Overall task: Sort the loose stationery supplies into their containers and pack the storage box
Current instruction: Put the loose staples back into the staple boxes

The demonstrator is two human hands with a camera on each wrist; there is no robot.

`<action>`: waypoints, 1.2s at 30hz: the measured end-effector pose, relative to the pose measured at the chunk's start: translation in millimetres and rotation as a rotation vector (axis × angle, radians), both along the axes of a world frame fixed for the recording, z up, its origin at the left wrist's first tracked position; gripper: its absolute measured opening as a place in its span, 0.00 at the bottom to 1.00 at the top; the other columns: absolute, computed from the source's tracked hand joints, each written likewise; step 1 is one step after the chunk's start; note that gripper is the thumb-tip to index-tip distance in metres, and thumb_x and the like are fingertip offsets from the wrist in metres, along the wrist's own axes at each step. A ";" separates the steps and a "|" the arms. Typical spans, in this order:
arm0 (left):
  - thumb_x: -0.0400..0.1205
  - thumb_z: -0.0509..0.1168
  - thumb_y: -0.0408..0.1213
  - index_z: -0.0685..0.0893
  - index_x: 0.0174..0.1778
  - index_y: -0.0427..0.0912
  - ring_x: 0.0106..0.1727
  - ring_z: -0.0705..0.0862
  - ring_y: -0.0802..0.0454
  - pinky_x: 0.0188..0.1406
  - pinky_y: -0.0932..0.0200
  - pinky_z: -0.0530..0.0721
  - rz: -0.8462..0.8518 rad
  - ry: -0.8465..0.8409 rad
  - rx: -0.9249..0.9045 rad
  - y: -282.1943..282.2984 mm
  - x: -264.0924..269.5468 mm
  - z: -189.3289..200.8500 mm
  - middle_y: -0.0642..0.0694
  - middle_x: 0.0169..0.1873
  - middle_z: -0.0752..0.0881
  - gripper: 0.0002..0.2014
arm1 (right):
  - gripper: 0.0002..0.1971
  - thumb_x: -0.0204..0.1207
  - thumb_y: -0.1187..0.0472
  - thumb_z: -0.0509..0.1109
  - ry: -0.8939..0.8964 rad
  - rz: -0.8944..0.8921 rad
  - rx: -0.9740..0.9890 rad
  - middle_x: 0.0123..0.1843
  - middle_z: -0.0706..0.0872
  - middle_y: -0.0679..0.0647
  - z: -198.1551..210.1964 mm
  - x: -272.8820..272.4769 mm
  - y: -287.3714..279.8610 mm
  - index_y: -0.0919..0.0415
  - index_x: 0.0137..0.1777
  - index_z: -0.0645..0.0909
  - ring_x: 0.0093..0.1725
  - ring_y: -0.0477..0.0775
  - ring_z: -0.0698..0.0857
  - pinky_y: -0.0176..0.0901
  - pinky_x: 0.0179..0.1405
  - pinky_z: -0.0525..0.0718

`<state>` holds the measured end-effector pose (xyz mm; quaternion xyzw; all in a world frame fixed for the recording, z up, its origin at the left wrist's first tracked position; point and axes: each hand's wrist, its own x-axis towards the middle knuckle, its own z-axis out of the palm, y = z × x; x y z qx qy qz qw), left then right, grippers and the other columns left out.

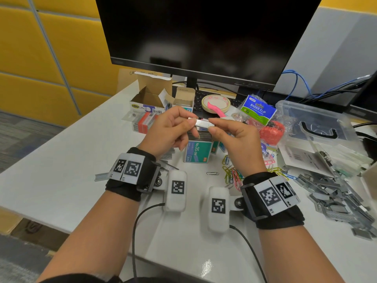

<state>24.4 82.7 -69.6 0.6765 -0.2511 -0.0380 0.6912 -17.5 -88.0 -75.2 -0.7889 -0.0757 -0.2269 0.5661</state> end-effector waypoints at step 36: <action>0.80 0.65 0.29 0.80 0.42 0.48 0.34 0.76 0.57 0.25 0.73 0.74 0.059 0.082 0.358 5.8 7.0 -2.7 0.47 0.37 0.79 0.08 | 0.09 0.76 0.67 0.70 0.079 -0.033 -0.165 0.46 0.87 0.47 1.3 -0.1 -10.6 0.53 0.50 0.87 0.51 0.44 0.84 0.26 0.46 0.81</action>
